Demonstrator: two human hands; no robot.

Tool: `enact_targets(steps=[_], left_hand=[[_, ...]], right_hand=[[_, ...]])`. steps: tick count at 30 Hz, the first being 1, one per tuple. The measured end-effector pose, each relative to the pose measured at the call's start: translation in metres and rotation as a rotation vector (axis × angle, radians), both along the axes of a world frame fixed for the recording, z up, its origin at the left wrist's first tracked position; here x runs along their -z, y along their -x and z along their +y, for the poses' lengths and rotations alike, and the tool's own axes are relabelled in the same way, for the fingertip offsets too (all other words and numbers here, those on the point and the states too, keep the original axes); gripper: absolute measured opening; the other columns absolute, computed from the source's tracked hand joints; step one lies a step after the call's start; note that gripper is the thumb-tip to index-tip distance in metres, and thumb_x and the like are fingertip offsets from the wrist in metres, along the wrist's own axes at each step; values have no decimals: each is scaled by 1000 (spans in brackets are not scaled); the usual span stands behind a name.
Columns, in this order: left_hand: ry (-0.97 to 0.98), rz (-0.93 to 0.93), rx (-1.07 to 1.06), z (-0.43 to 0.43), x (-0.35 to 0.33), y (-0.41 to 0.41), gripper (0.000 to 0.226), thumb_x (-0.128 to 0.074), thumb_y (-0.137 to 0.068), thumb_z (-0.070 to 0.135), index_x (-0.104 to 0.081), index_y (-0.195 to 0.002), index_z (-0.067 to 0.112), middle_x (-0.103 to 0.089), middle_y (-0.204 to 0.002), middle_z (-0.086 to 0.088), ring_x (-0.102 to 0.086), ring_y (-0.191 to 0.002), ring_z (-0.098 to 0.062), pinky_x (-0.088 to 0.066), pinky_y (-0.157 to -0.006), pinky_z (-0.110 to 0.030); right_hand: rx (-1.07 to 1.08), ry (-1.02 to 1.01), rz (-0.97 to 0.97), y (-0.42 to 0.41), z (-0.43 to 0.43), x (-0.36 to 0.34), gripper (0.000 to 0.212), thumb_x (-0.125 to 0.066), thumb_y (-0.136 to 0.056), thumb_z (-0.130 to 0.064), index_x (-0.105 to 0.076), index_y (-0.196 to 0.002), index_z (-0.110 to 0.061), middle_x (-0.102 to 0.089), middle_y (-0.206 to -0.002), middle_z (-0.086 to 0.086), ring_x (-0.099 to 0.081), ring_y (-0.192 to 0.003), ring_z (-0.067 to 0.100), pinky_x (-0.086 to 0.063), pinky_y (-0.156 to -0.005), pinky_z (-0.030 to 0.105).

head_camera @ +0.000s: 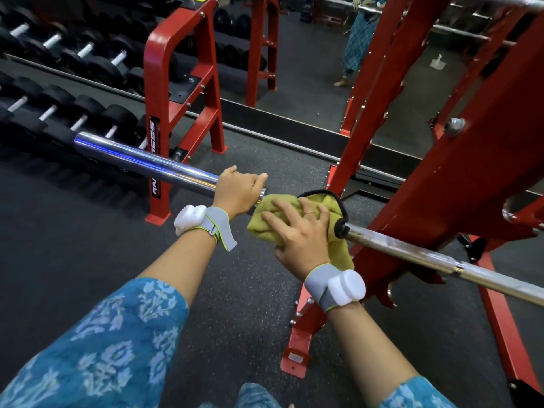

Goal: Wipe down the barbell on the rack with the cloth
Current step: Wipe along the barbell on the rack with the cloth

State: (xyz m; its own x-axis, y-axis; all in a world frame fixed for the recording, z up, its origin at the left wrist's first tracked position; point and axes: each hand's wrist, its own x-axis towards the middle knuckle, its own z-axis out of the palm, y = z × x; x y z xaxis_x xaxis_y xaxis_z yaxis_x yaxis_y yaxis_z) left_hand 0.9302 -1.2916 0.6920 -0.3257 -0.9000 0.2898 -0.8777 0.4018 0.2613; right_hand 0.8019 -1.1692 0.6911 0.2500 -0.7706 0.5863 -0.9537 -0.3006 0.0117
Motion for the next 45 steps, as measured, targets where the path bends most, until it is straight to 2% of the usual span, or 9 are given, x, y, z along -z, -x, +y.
enact_targets(steps=[5, 9, 15, 19, 23, 28, 33, 37, 45], left_hand=[[-10, -9, -20, 0, 0, 1, 65, -16, -93, 41, -73, -88, 10, -71, -88, -14, -62, -100, -26, -17, -106, -29], [14, -39, -4, -1, 1, 1, 65, -14, -94, 39, -70, -82, 8, -71, -87, -16, -62, -98, -28, -19, -105, -30], [35, 1, -33, 1, 5, 1, 65, -15, -91, 38, -73, -80, 11, -71, -79, -13, -63, -90, -27, -18, -105, -31], [32, -1, -47, 1, 5, 2, 63, -18, -94, 38, -74, -82, 12, -71, -81, -12, -63, -92, -25, -18, -106, -30], [43, 17, -75, 4, 6, 4, 66, -15, -90, 38, -74, -79, 11, -71, -78, -12, -63, -90, -26, -19, -106, -31], [72, 5, -91, 2, 8, 5, 65, -13, -90, 35, -70, -73, 8, -70, -76, -15, -63, -86, -31, -21, -105, -34], [106, 34, -75, 1, 12, 2, 72, -10, -88, 42, -71, -70, 10, -69, -69, -13, -64, -80, -30, -24, -103, -34], [120, 62, -94, 1, 14, 4, 74, -8, -86, 43, -72, -68, 11, -68, -65, -10, -63, -76, -27, -24, -104, -34], [153, 88, -115, -2, 20, 5, 71, -12, -88, 40, -70, -62, 8, -66, -61, -13, -63, -72, -30, -29, -102, -37]], right_hand=[[154, -74, -47, -4, -17, -11, 60, -75, -41, -28, -69, -100, -23, -64, -114, 3, -55, -95, 37, -37, -83, 51], [266, -143, -147, -4, -35, -23, 47, -54, -53, -36, -67, -96, -22, -63, -98, 3, -55, -82, 35, -31, -73, 41], [394, -386, -287, 29, -39, -35, 53, -38, -62, -47, -59, -107, -29, -59, -107, -1, -53, -105, 30, -34, -84, 39], [492, -463, -486, 51, -33, -42, 37, -43, -62, -46, -54, -89, -22, -63, -99, 4, -56, -100, 34, -39, -89, 41], [524, -445, -275, 35, -34, -40, 32, -52, -80, -41, -54, -104, -21, -60, -109, 8, -56, -104, 34, -35, -88, 39], [373, -433, -127, -7, -46, -39, 40, -52, -82, -45, -50, -115, -23, -58, -112, 7, -56, -102, 33, -33, -83, 38], [338, -558, -388, 18, -45, -47, 27, -49, -73, -47, -48, -88, -24, -62, -101, 7, -57, -100, 34, -38, -80, 37], [539, -713, -587, 55, -46, -57, 31, -58, -75, -34, -61, -105, -24, -60, -115, 11, -53, -110, 36, -37, -80, 32], [508, -889, -557, 26, -80, -62, 51, -57, -76, -38, -58, -122, -17, -54, -130, 14, -51, -117, 36, -34, -81, 34]])
